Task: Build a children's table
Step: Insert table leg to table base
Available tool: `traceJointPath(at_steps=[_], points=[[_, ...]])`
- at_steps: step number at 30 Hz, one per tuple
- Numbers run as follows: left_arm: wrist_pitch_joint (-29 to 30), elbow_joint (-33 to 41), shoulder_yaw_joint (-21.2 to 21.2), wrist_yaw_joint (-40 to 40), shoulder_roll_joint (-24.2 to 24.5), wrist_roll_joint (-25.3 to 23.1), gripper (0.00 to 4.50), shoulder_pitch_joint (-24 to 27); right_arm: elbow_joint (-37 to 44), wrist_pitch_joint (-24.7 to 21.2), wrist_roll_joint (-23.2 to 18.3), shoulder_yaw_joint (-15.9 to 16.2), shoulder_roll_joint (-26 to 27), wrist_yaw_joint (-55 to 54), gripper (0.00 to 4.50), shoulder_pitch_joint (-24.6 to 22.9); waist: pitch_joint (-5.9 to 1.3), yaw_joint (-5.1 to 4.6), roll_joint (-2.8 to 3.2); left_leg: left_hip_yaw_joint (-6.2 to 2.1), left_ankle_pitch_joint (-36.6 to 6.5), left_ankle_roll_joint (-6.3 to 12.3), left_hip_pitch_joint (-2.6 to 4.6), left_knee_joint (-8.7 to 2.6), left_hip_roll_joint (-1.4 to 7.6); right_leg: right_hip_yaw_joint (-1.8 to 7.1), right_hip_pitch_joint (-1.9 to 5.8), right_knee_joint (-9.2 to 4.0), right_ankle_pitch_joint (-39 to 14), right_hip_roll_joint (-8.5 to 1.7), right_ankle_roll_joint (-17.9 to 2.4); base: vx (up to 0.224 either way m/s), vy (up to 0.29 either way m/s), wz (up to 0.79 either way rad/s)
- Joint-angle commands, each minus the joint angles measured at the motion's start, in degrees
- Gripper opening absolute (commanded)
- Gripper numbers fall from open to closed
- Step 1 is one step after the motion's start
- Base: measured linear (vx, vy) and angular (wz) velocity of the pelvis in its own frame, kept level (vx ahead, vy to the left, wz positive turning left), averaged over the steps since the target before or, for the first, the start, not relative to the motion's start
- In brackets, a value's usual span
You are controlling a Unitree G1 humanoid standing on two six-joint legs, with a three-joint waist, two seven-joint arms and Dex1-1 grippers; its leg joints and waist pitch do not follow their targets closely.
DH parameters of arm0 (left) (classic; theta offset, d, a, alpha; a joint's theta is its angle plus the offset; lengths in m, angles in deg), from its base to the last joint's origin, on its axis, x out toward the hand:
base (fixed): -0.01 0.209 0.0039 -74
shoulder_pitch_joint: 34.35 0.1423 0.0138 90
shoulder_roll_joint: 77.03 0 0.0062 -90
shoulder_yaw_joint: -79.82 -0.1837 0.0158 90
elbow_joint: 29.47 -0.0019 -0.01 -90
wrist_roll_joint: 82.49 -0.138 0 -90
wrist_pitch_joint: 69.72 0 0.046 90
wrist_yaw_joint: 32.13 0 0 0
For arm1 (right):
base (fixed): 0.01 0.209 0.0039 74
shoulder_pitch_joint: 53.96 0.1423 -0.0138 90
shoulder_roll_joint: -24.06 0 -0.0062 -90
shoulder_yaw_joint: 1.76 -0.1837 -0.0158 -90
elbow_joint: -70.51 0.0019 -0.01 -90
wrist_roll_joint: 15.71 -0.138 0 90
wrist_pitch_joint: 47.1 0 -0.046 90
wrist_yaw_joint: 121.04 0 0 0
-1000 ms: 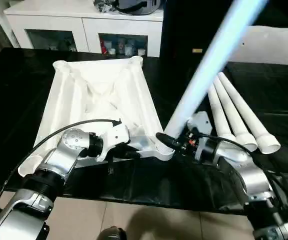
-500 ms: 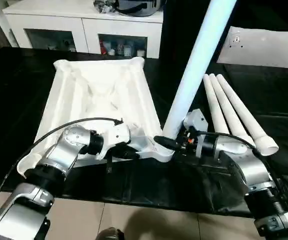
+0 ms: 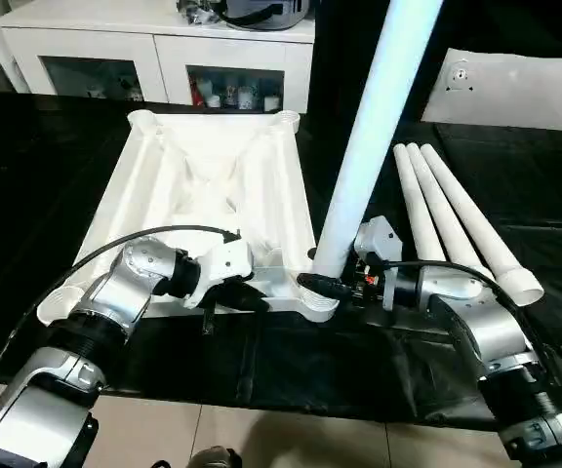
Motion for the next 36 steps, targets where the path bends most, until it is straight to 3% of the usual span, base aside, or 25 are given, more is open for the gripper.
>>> traceJointPath(at_steps=[1, 4, 7, 8, 9, 10, 11, 12, 15, 16, 18, 19, 20, 21, 34, 35, 36], points=[[1.5, 0.0, 1.3, 2.6, 0.7, -1.0, 0.00, -1.0, -4.0, -2.0, 2.5, 6.6, 1.5, 1.8, 1.91, -2.7, -2.09, -0.24, -0.10, -2.07, -24.2, -2.94, 2.67, -4.22, 3.75, 1.94, -0.62, -5.66, -15.7, -4.41, -10.8, 0.000, 0.000, 0.00], [3.3, 2.0, 2.1, 3.1, 1.4, -0.5, 0.00, 0.2, -4.8, -1.3, 3.3, 6.0, 2.2, -0.1, 1.91, -2.6, -1.99, -0.33, -0.09, -2.16, -25.0, -3.44, 2.77, -4.43, 3.84, 1.99, -0.79, -5.78, -17.4, -4.44, -10.5, 0.000, 0.000, 0.00], [9.9, 10.3, 4.4, 5.2, 3.4, 0.7, 0.00, 5.5, -7.1, 0.5, 4.3, 3.5, 4.6, -6.0, 1.91, -2.2, -1.95, -0.94, 0.08, -2.39, -25.7, -4.19, 2.54, -4.83, 3.97, 1.91, -0.89, -5.58, -17.7, -4.48, -10.8, 0.000, 0.000, 0.00], [13.1, 13.8, 5.5, 6.6, 3.5, 1.3, 0.00, 7.6, -7.9, 0.4, 4.5, 2.8, 5.3, -7.9, 1.91, -2.1, -1.86, -1.88, 0.08, -2.65, -27.2, -4.60, 2.16, -5.08, 3.77, 1.69, -0.63, -5.50, -19.2, -4.22, -10.5, 0.000, 0.000, 0.00], [13.1, 13.8, 5.5, 6.6, 3.5, 1.3, 0.00, 7.6, -7.9, 0.4, 4.5, 2.8, 5.3, -7.9, 1.91, -2.1, -1.69, -1.99, 0.12, -2.56, -27.9, -4.54, 2.29, -5.13, 3.66, 1.70, -0.94, -5.78, -20.3, -4.02, -10.2, 0.000, 0.000, 0.00], [18.5, 19.8, 7.2, 9.6, 3.1, 2.2, 0.00, 11.1, -9.1, 0.6, 4.9, 1.8, 6.5, -10.8, 1.91, -1.9, -1.83, -2.21, -0.12, -2.57, -28.7, -4.86, 2.61, -4.95, 3.82, 1.91, -1.13, -5.76, -20.9, -4.18, -10.1, 0.000, 0.000, 0.00], [19.7, 21.2, 7.6, 10.3, 2.9, 2.4, 0.00, 11.9, -9.4, 0.6, 5.0, 1.6, 6.9, -11.6, 1.91, -1.8, -1.52, -2.80, 0.04, -2.74, -28.5, -4.76, 2.04, -5.25, 3.69, 1.77, -0.99, -5.80, -20.9, -4.06, -10.3, 0.000, 0.000, 0.00], [24.7, 26.8, 8.5, 13.5, 1.1, 2.8, 0.00, 14.9, -11.1, 0.3, 5.4, 0.3, 8.5, -15.3, 1.91, -1.1, -1.52, -2.97, -0.28, -2.66, -29.0, -4.81, 2.14, -5.25, 3.69, 1.72, -1.08, -5.86, -21.6, -3.95, -10.1, 0.000, 0.000, 0.00], [30.2, 33.0, 8.7, 17.7, -2.3, 2.3, 0.00, 17.8, -14.1, 0.2, 6.2, -1.4, 10.7, -21.3, 1.91, 0.5, -1.45, -3.85, -0.13, -2.74, -30.1, -5.25, 2.30, -5.26, 3.60, 1.78, -1.33, -6.13, -23.1, -3.90, -9.7, 0.000, 0.000, 0.00], [32.0, 34.9, 8.3, 19.3, -4.0, 2.0, 0.00, 18.5, -15.3, 0.0, 6.5, -2.1, 11.6, -24.0, 1.91, 1.3, -1.45, -4.10, -0.62, -2.66, -29.8, -5.05, 2.31, -5.16, 3.46, 1.74, -1.40, -6.38, -23.0, -3.72, -9.3, 0.000, 0.000, 0.00], [34.0, 37.3, 7.0, 21.4, -6.7, 1.3, 0.00, 19.3, -17.2, -0.5, 6.7, -3.4, 12.9, -28.3, 1.91, 2.7, -1.39, -4.20, -0.24, -2.69, -30.3, -5.18, 2.52, -5.16, 3.49, 1.82, -1.63, -6.57, -23.1, -3.68, -9.1, 0.000, 0.000, 0.00], [34.9, 38.1, 6.4, 22.3, -7.6, 1.1, 0.00, 19.5, -17.8, -0.4, 6.7, -3.7, 13.3, -29.3, 1.91, 3.2, -1.49, -4.25, -0.67, -2.58, -30.5, -5.11, 2.67, -5.02, 3.49, 1.86, -1.76, -6.70, -23.2, -3.62, -8.9, 0.000, 0.000, 0.00], [36.1, 39.0, 6.0, 23.1, -8.2, 0.9, 0.00, 19.6, -18.2, -0.2, 6.8, -3.7, 13.5, -30.0, 1.91, 3.5, -1.40, -4.15, -0.57, -2.66, -30.8, -5.23, 2.63, -5.06, 3.42, 1.86, -1.77, -6.76, -22.8, -3.51, -8.2, 0.000, 0.000, 0.00], [37.9, 40.3, 5.6, 24.3, -8.9, 0.9, 0.00, 19.9, -18.9, 0.2, 6.9, -3.7, 13.8, -30.6, 1.91, 3.9, -1.40, -4.25, -0.94, -2.56, -30.9, -5.14, 2.62, -5.05, 3.38, 1.85, -1.80, -6.88, -22.8, -3.40, -7.9, 0.000, 0.000, 0.00], [36.0, 36.1, 6.3, 26.8, -7.2, -1.4, 0.00, 17.4, -19.2, 0.4, 6.3, -4.4, 14.9, -31.6, 1.91, 3.6, -1.37, -4.16, -1.35, -2.76, -34.1, -5.89, 2.95, -4.97, 3.25, 2.00, -2.48, -7.36, -25.1, -3.45, -5.7, 0.000, 0.000, 0.00], [35.8, 36.0, 6.4, 26.8, -7.1, -1.4, 0.00, 17.3, -19.2, 0.3, 6.0, -4.7, 15.0, -31.7, 2.26, 3.6, -1.35, -4.13, -1.31, -2.78, -34.2, -5.87, 2.93, -4.98, 3.25, 2.01, -2.50, -7.38, -25.4, -3.50, -5.7, 0.000, 0.000, 0.00], [35.6, 35.7, 6.5, 26.9, -6.9, -1.4, 0.00, 17.1, -19.3, 0.3, 5.6, -5.1, 15.1, -31.8, 2.26, 3.6, -1.38, -4.11, -1.29, -2.81, -34.1, -5.89, 2.83, -5.01, 3.25, 1.99, -2.41, -7.38, -25.4, -3.52, -5.6, 0.000, 0.000, 0.00]])
